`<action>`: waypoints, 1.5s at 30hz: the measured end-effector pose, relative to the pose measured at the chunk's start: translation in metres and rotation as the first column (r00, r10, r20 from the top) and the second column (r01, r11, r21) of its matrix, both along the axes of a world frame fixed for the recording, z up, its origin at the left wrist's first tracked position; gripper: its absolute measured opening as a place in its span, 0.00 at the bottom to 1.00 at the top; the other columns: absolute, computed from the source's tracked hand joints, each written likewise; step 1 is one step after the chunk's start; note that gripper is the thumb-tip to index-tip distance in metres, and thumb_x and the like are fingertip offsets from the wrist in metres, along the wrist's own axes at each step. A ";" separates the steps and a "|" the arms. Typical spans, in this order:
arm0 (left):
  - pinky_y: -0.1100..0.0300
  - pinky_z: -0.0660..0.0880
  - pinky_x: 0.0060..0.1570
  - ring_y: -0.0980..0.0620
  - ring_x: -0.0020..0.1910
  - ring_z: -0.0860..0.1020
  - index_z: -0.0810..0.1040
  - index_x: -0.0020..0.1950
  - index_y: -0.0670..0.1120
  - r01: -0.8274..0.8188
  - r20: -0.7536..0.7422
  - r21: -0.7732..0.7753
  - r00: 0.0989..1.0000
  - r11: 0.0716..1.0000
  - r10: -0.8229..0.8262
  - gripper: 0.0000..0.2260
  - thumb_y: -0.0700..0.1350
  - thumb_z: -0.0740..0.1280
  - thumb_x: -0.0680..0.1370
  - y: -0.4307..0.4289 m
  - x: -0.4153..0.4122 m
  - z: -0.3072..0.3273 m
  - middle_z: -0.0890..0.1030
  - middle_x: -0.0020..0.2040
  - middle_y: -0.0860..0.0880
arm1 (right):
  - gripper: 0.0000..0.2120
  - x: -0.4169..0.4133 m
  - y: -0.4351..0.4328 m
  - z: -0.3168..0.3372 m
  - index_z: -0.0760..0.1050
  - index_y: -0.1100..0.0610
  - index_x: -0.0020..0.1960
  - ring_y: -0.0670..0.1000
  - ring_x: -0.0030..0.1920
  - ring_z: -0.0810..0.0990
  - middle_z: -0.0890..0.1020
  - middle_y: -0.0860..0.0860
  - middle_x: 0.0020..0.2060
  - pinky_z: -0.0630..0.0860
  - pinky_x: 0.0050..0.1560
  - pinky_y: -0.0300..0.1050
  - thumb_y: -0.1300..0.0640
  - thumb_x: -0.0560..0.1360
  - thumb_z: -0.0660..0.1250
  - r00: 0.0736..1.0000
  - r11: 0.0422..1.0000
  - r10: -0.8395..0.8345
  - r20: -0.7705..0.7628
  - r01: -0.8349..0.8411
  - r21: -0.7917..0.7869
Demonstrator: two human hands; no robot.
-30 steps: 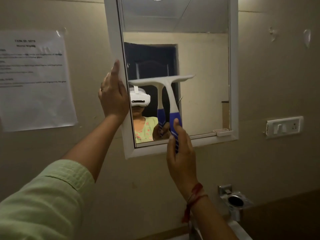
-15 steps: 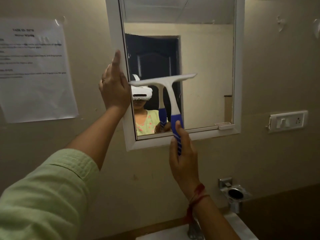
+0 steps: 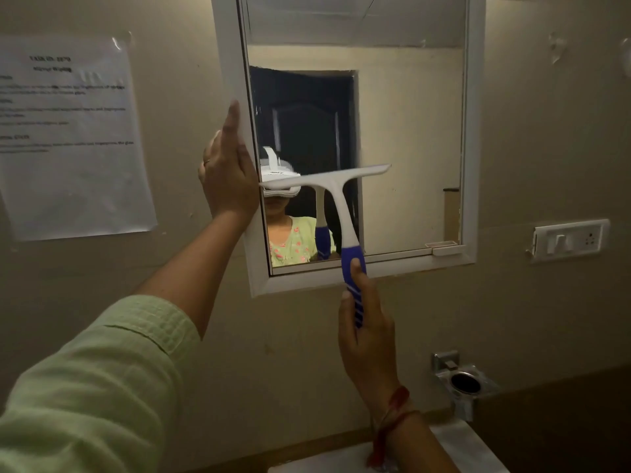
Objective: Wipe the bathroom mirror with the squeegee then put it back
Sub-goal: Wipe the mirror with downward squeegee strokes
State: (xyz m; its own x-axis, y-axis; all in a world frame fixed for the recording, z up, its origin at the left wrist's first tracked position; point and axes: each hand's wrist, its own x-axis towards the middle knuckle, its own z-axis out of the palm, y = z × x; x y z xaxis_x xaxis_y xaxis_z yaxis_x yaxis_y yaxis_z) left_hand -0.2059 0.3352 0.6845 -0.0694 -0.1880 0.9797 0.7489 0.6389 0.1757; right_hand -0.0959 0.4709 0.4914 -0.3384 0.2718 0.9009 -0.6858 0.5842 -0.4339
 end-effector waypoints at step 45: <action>0.56 0.68 0.57 0.50 0.59 0.74 0.60 0.73 0.45 -0.094 0.027 -0.009 0.995 0.996 0.094 0.21 0.43 0.51 0.80 -0.002 -0.003 -0.015 0.77 0.61 0.46 | 0.21 0.021 -0.002 -0.019 0.55 0.39 0.68 0.43 0.36 0.74 0.74 0.48 0.47 0.74 0.35 0.34 0.48 0.77 0.53 0.998 0.998 -0.010 0.059 0.014 -0.067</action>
